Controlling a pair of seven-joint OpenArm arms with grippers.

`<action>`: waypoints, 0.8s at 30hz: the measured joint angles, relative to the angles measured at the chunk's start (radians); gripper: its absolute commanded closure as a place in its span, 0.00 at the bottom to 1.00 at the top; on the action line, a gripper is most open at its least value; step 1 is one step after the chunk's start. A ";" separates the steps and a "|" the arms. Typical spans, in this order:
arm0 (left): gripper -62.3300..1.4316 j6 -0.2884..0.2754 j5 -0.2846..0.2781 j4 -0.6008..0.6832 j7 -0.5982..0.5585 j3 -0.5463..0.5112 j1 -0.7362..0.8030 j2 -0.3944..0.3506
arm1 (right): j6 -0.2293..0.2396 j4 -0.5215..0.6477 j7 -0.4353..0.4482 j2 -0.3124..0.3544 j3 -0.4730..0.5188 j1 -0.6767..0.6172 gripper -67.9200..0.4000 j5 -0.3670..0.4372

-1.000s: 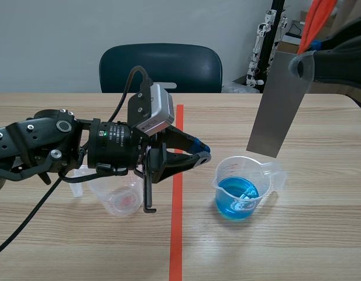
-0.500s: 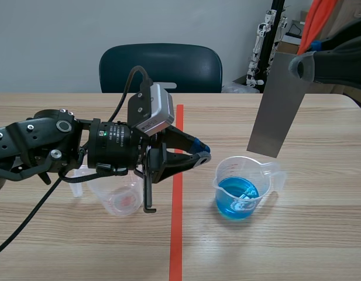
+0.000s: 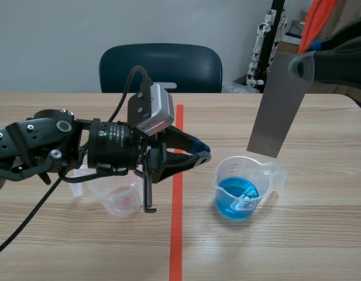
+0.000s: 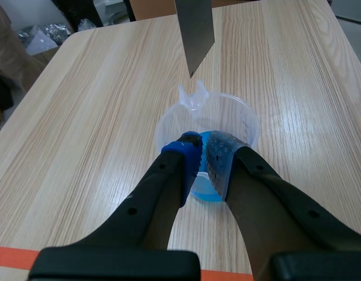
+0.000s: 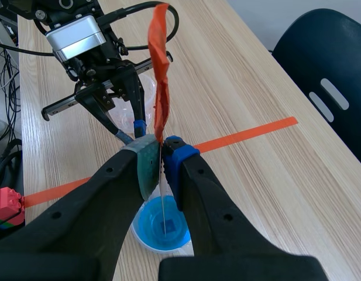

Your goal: Do the redox reaction experiment. lower the plate into the blue solution

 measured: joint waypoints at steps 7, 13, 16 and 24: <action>0.87 0.000 0.000 0.000 -0.001 0.000 0.002 0.000 | 0.000 0.000 0.000 0.000 0.000 0.000 0.99 0.000; 0.87 0.000 0.000 0.000 -0.001 0.000 0.011 0.000 | 0.000 -0.003 0.000 -0.002 0.000 0.000 0.99 0.000; 0.87 0.000 0.000 0.000 -0.001 0.000 0.011 0.000 | 0.000 -0.025 -0.001 -0.012 0.000 0.000 0.99 -0.003; 0.87 0.019 0.000 0.000 -0.005 -0.003 0.011 -0.005 | 0.000 -0.078 -0.005 -0.045 0.000 0.000 0.99 -0.026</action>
